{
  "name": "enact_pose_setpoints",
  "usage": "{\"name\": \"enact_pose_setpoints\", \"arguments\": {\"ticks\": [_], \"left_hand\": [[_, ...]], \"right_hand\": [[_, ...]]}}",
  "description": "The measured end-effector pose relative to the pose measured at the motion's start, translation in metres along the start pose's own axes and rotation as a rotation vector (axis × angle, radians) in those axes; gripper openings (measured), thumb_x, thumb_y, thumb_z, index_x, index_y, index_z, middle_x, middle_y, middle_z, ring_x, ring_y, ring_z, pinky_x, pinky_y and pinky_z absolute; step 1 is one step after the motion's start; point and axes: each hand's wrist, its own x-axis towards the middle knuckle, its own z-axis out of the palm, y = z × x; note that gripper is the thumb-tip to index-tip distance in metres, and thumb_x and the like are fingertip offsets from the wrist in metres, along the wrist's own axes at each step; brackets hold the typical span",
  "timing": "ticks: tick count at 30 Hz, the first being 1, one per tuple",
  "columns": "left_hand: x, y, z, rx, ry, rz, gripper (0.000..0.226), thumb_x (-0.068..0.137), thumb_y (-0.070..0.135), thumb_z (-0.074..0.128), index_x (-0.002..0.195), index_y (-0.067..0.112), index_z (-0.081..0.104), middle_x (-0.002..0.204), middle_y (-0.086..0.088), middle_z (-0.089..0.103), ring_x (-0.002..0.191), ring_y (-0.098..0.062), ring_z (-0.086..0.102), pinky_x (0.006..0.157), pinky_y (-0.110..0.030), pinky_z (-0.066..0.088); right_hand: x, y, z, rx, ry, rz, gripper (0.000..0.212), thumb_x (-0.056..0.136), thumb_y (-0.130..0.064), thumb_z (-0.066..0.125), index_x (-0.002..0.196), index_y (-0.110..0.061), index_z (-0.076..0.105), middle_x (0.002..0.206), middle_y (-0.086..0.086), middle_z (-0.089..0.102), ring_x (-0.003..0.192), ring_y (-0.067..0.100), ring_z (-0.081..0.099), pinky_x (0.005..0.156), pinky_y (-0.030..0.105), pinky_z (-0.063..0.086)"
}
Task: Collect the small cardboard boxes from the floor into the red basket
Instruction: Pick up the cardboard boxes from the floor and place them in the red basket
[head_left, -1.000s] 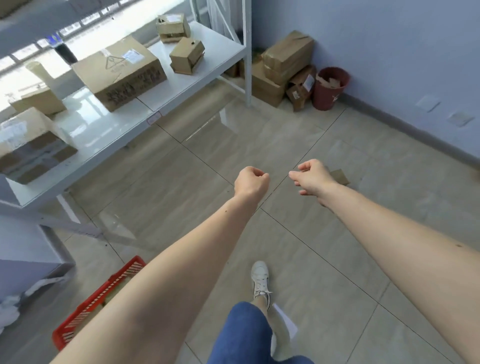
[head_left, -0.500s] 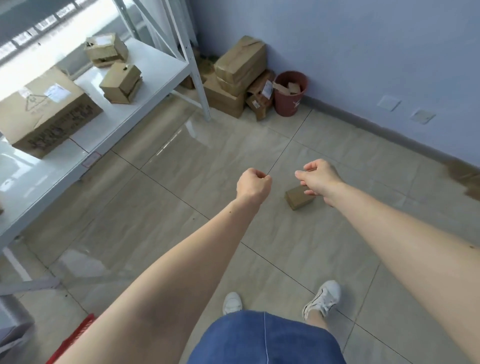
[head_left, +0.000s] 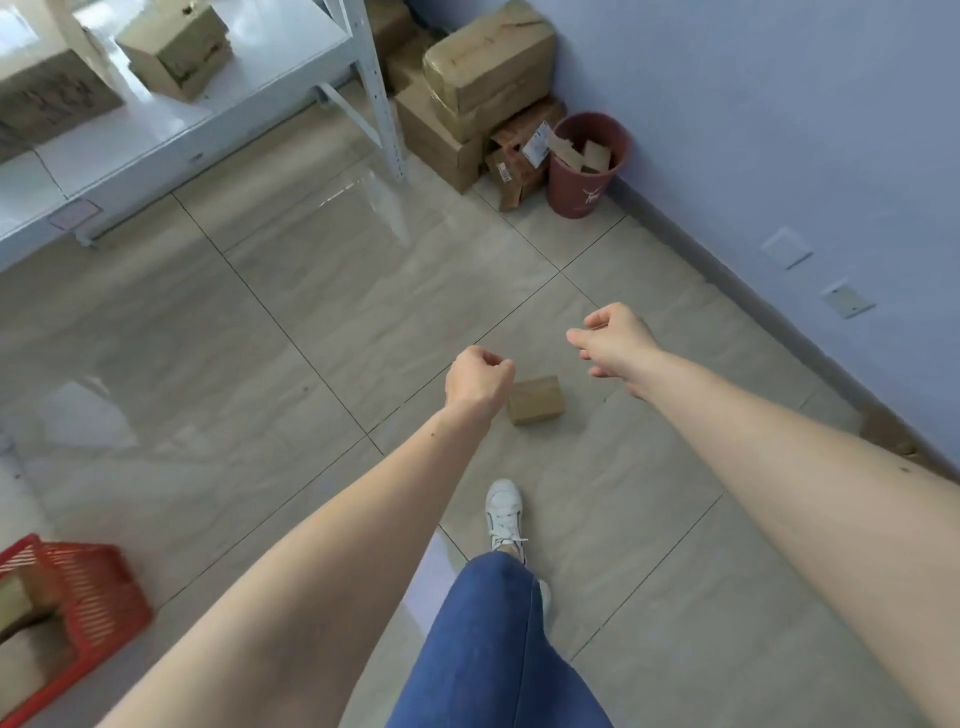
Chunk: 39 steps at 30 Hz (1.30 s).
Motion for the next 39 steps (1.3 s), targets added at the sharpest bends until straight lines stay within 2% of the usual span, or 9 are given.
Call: {"name": "enact_pose_setpoints", "arguments": {"ticks": [7, 10, 14, 18, 25, 30, 32, 35, 39], "left_hand": [[0.062, 0.024, 0.051, -0.053, 0.034, -0.091, 0.007, 0.085, 0.023, 0.053, 0.087, 0.021, 0.059, 0.081, 0.002, 0.061, 0.085, -0.027, 0.063, 0.08, -0.036, 0.057], [0.09, 0.026, 0.078, -0.029, 0.032, -0.124, 0.008, 0.085, 0.025, 0.053, 0.089, 0.021, 0.059, 0.092, -0.004, 0.067, 0.091, -0.03, 0.067, 0.077, -0.035, 0.053], [0.136, 0.007, 0.115, -0.024, 0.051, -0.195, 0.01, 0.084, 0.028, 0.055, 0.089, 0.022, 0.06, 0.1, -0.005, 0.07, 0.097, -0.032, 0.068, 0.084, -0.038, 0.054], [0.191, -0.032, 0.157, -0.031, 0.085, -0.253, 0.016, 0.084, 0.028, 0.055, 0.095, 0.02, 0.063, 0.103, -0.004, 0.069, 0.098, -0.029, 0.066, 0.077, -0.033, 0.05], [0.293, -0.141, 0.243, -0.046, 0.108, -0.342, 0.024, 0.087, 0.023, 0.057, 0.105, 0.013, 0.067, 0.106, -0.007, 0.07, 0.101, -0.029, 0.064, 0.085, -0.035, 0.05], [0.352, -0.213, 0.288, -0.074, 0.052, -0.381, 0.045, 0.092, 0.024, 0.057, 0.134, 0.008, 0.054, 0.136, -0.011, 0.057, 0.123, -0.03, 0.055, 0.095, -0.031, 0.043], [0.373, -0.234, 0.302, -0.09, 0.025, -0.392, 0.051, 0.094, 0.025, 0.057, 0.14, 0.005, 0.046, 0.14, -0.011, 0.052, 0.128, -0.03, 0.05, 0.09, -0.028, 0.038], [0.398, -0.253, 0.317, -0.092, -0.015, -0.409, 0.046, 0.094, 0.025, 0.056, 0.134, 0.003, 0.047, 0.124, -0.006, 0.054, 0.121, -0.03, 0.053, 0.087, -0.028, 0.04], [0.414, -0.259, 0.327, -0.137, -0.04, -0.424, 0.038, 0.093, 0.024, 0.058, 0.127, 0.007, 0.053, 0.125, -0.013, 0.062, 0.113, -0.03, 0.058, 0.09, -0.032, 0.046]], "right_hand": [[0.088, 0.002, -0.024, -0.223, -0.076, -0.039, 0.04, 0.086, -0.032, 0.064, 0.121, -0.017, 0.052, 0.121, 0.006, 0.06, 0.112, 0.029, 0.061, 0.095, 0.046, 0.053], [0.132, 0.014, -0.026, -0.25, -0.1, -0.014, 0.044, 0.086, -0.032, 0.064, 0.126, -0.017, 0.052, 0.124, 0.007, 0.061, 0.114, 0.029, 0.06, 0.097, 0.044, 0.052], [0.193, 0.043, -0.014, -0.281, -0.15, 0.015, 0.046, 0.088, -0.031, 0.063, 0.129, -0.014, 0.05, 0.126, 0.008, 0.062, 0.118, 0.029, 0.058, 0.102, 0.045, 0.048], [0.259, 0.095, 0.017, -0.314, -0.192, 0.052, 0.044, 0.089, -0.031, 0.063, 0.127, -0.013, 0.05, 0.126, 0.008, 0.062, 0.119, 0.028, 0.057, 0.1, 0.04, 0.048], [0.361, 0.225, 0.099, -0.435, -0.274, 0.118, 0.046, 0.09, -0.032, 0.063, 0.128, -0.01, 0.051, 0.13, 0.012, 0.062, 0.123, 0.032, 0.056, 0.102, 0.037, 0.045], [0.42, 0.307, 0.158, -0.493, -0.322, 0.198, 0.062, 0.093, -0.038, 0.061, 0.14, -0.001, 0.044, 0.142, 0.019, 0.053, 0.133, 0.034, 0.049, 0.105, 0.035, 0.04], [0.44, 0.329, 0.178, -0.498, -0.358, 0.217, 0.067, 0.095, -0.041, 0.058, 0.143, 0.003, 0.04, 0.147, 0.021, 0.047, 0.136, 0.035, 0.046, 0.108, 0.036, 0.039], [0.465, 0.348, 0.2, -0.488, -0.387, 0.212, 0.063, 0.097, -0.04, 0.054, 0.139, 0.006, 0.045, 0.143, 0.023, 0.051, 0.128, 0.037, 0.053, 0.104, 0.041, 0.046], [0.482, 0.355, 0.209, -0.439, -0.375, 0.197, 0.054, 0.094, -0.04, 0.054, 0.127, 0.003, 0.058, 0.12, 0.019, 0.062, 0.102, 0.028, 0.059, 0.087, 0.04, 0.049]]}}
